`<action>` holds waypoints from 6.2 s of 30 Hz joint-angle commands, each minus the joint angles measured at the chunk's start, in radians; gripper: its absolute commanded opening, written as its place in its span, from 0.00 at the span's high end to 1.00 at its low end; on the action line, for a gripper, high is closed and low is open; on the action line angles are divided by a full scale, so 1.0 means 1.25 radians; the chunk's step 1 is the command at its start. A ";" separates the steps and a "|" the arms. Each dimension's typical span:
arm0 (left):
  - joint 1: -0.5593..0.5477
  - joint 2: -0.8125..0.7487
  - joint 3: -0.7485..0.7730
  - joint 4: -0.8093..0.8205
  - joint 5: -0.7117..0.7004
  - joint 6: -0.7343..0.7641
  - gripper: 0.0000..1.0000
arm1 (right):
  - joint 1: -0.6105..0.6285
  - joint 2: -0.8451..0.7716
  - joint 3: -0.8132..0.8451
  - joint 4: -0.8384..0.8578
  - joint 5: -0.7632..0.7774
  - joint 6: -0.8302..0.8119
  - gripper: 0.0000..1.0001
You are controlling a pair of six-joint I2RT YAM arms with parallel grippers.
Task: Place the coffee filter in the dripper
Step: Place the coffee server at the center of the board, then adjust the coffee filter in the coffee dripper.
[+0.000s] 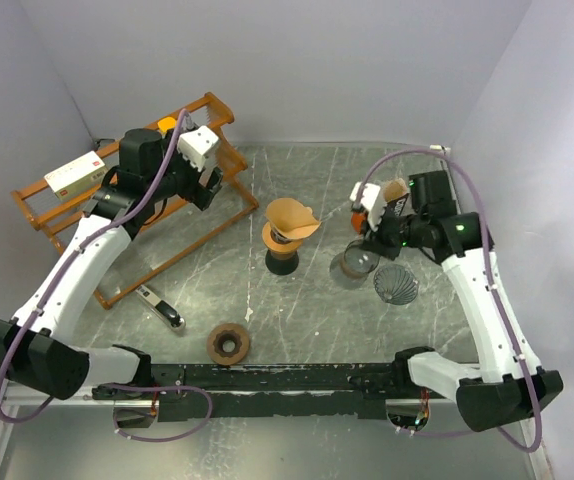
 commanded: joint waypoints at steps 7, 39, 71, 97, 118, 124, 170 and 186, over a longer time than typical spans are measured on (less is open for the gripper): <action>0.008 0.039 0.093 0.001 0.049 0.064 0.01 | 0.294 0.027 -0.209 0.212 0.019 0.006 1.00; 0.008 0.000 0.041 0.001 0.213 0.084 0.00 | 0.424 0.190 -0.284 0.352 0.035 -0.002 0.79; -0.104 0.022 0.142 -0.297 0.378 0.423 0.02 | 0.255 0.288 0.308 0.211 0.159 0.278 0.12; -0.401 0.208 0.233 -0.386 0.154 0.607 0.03 | 0.255 0.494 0.323 0.197 0.181 0.244 0.18; -0.400 0.270 0.224 -0.338 0.067 0.616 0.09 | 0.256 0.527 0.346 0.185 0.174 0.229 0.21; -0.401 0.302 0.239 -0.369 0.057 0.617 0.13 | 0.255 0.535 0.339 0.188 0.179 0.226 0.22; -0.399 0.322 0.192 -0.450 0.015 0.601 0.24 | 0.292 0.548 0.242 0.238 0.199 0.199 0.25; -0.398 0.305 0.230 -0.435 0.055 0.587 0.15 | 0.292 0.560 0.293 0.206 0.173 0.201 0.24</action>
